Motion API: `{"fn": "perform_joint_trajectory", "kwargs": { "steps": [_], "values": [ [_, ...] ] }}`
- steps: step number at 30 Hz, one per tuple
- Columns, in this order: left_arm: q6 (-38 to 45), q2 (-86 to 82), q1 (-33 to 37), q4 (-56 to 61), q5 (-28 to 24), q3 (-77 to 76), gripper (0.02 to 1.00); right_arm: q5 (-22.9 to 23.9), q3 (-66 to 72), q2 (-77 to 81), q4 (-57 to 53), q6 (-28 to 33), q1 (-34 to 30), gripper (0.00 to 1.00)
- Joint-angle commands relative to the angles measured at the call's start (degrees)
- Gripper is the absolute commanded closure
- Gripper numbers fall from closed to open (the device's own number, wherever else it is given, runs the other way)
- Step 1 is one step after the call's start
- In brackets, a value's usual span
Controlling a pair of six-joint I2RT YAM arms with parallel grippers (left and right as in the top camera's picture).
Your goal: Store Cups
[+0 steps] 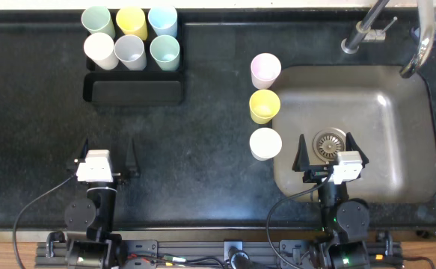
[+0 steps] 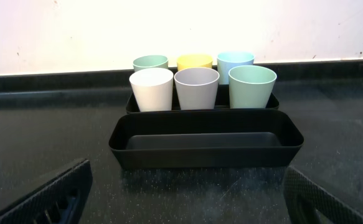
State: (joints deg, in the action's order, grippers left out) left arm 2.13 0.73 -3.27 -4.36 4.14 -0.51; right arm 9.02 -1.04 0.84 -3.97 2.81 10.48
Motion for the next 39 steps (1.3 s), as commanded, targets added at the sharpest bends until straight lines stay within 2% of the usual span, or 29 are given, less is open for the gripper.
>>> {"fn": "perform_joint_trajectory", "kwargs": {
  "steps": [1, 5, 39],
  "values": [
    [1.3, -0.6, 0.8, 0.0, 1.1, 0.1, 0.018, 0.2, 0.8, -0.6, 0.4, 0.0, -0.4, 0.005],
    [1.3, -0.6, 2.4, 0.0, 1.1, 0.1, 0.018, 0.2, 0.8, -0.6, 0.4, 0.0, -0.4, 0.003],
    [1.3, -0.6, 2.1, -0.1, 1.1, 0.1, 0.018, 0.2, 0.8, -0.6, 0.4, 0.0, -0.4, 0.003]
  ]
}}
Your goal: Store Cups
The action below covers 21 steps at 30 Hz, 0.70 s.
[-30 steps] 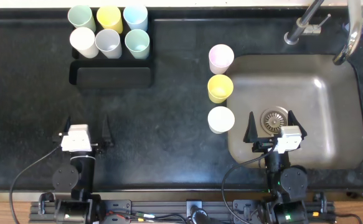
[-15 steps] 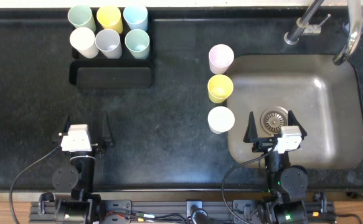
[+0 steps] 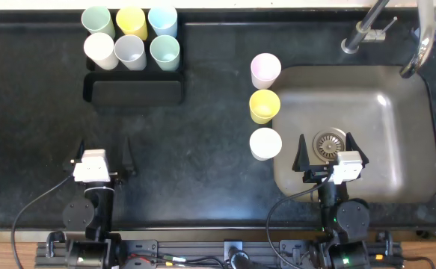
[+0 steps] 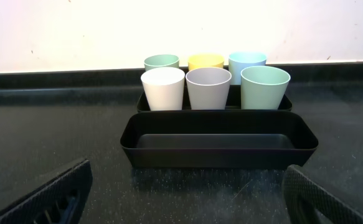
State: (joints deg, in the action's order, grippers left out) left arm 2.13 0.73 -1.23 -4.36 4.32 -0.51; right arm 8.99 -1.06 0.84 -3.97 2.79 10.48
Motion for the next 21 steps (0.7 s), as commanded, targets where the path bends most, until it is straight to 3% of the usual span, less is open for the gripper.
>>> {"fn": "perform_joint_trajectory", "kwargs": {
  "steps": [1, 8, 13, 18, 21],
  "values": [
    [1.3, -0.6, 0.0, -0.1, 0.9, 0.1, 0.018, 0.2, 0.8, -0.6, 0.4, 0.0, -0.4, 0.003],
    [-3.2, -0.6, 0.0, 1.9, -3.4, -0.5, 0.018, 0.2, 0.8, -0.6, 0.4, 0.0, -0.4, 0.003],
    [-9.9, 0.7, 0.1, -0.2, -3.6, -6.4, 0.018, 0.2, 0.8, -0.6, 0.4, 0.0, -0.4, 0.003],
    [-11.7, 14.9, 0.2, -4.4, -5.9, -22.8, 0.018, 0.2, 0.8, -0.6, 0.4, 0.0, -0.4, 0.003],
    [-11.7, 28.6, -0.1, -13.9, -8.8, -38.5, 0.018, 0.2, 0.8, -0.6, 0.4, 0.0, -0.4, 0.003]
  ]
}}
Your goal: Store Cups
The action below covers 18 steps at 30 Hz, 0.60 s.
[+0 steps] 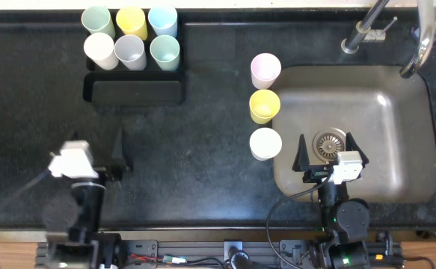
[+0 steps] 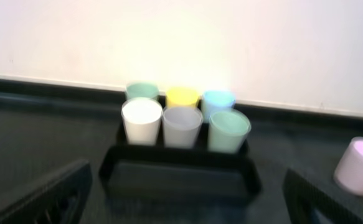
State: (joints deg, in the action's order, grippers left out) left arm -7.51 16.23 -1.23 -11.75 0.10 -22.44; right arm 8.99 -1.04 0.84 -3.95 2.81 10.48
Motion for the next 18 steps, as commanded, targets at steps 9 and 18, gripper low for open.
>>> {"fn": "perform_joint_trajectory", "kwargs": {
  "steps": [9, 18],
  "values": [
    [-8.5, 54.4, -10.3, -41.1, -1.3, -68.3, 0.018, 0.2, 0.8, -0.6, 0.3, 0.0, -0.4, 0.005],
    [-22.9, 86.2, -28.1, -63.9, 10.8, -103.6, 0.018, 0.2, 0.8, -0.6, 0.3, 0.0, -0.4, 0.003]
  ]
}}
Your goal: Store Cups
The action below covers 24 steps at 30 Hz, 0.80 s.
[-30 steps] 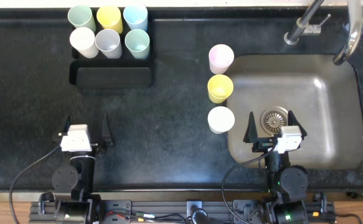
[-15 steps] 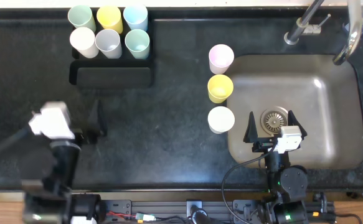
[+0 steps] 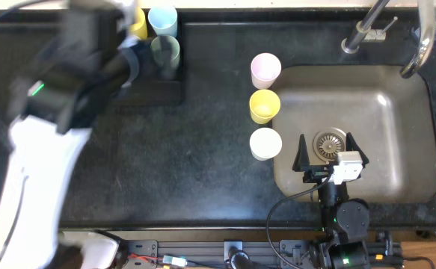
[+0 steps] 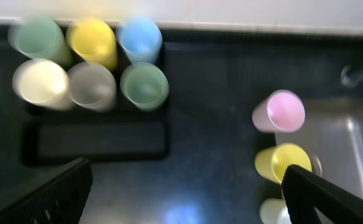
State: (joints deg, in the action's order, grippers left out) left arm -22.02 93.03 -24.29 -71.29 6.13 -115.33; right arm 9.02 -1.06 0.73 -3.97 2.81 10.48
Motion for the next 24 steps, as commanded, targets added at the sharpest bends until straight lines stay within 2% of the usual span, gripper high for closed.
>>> {"fn": "perform_joint_trajectory", "kwargs": {
  "steps": [1, 9, 13, 16, 24],
  "values": [
    [-9.7, 12.6, -6.3, -5.9, 4.8, -13.8, 0.018, 0.2, 0.8, -0.5, 0.4, 0.0, -0.4, 0.003],
    [-17.7, 37.7, -11.8, -18.1, 4.9, -40.3, 0.018, 0.2, 0.8, -0.5, 0.4, 0.0, -0.4, 0.003],
    [-17.7, 47.3, -12.0, -20.6, 1.3, -51.2, 0.018, 0.2, 0.8, -0.5, 0.4, 0.0, -0.4, 0.003],
    [-17.8, 52.8, -12.1, -20.8, -0.9, -56.4, 0.018, 0.2, 0.8, -0.5, 0.4, 0.0, -0.4, 0.003],
    [-20.5, 60.8, -12.8, -19.7, -1.8, -58.9, 0.018, 0.2, 0.8, -0.5, 0.4, 0.0, -0.4, 0.005]
  ]
}}
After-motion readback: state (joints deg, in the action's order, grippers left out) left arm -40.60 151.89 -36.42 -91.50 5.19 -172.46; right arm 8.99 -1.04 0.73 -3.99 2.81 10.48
